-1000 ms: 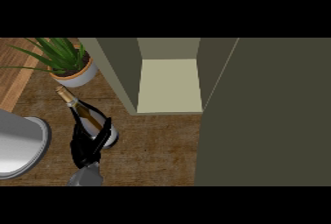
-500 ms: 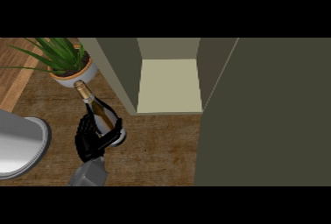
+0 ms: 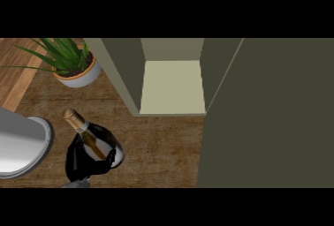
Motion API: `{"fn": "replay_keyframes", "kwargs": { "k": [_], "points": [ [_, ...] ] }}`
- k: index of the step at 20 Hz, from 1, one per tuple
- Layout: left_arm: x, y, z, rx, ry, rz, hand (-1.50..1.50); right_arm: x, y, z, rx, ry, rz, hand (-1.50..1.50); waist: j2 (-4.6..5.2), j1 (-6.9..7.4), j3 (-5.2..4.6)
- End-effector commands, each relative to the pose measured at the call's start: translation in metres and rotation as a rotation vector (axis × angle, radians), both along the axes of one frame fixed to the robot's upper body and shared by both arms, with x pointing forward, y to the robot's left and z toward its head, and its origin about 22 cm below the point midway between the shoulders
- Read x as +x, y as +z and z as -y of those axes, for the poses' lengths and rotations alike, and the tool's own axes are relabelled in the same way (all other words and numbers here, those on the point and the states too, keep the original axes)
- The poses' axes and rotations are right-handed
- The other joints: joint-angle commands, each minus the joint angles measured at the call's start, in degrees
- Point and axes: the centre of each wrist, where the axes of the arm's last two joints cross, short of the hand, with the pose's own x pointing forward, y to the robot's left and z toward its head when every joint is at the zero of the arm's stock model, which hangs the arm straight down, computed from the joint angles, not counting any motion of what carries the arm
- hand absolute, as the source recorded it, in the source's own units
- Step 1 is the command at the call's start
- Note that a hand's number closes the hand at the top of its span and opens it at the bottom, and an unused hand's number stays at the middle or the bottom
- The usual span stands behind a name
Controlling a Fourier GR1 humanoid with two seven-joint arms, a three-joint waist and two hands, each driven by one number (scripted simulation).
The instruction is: Pick up the wine, place it into the cabinet and close the cabinet
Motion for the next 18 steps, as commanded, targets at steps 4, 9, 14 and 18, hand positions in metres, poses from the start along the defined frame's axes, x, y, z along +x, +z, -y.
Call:
{"fn": "replay_keyframes", "kwargs": {
  "k": [4,9,14,18],
  "points": [
    [-0.012,0.024,0.012,-0.032,-0.177,0.117,1.50,-0.049,0.034,0.010,0.060,0.044,0.040,-1.50,0.06,-0.15,-0.03],
    [-0.001,0.071,0.042,-0.031,-0.217,0.106,1.50,-0.038,0.029,0.017,0.054,0.051,0.048,-1.50,0.20,-0.09,0.10],
    [0.005,0.107,0.064,0.004,-0.251,0.121,1.50,-0.041,0.030,0.015,0.030,0.053,0.052,-1.50,0.28,-0.23,0.03],
    [0.010,0.145,0.112,0.017,-0.256,0.131,1.50,-0.041,0.033,0.014,0.050,0.055,0.042,-1.50,0.19,-0.58,0.04]
  ]
}}
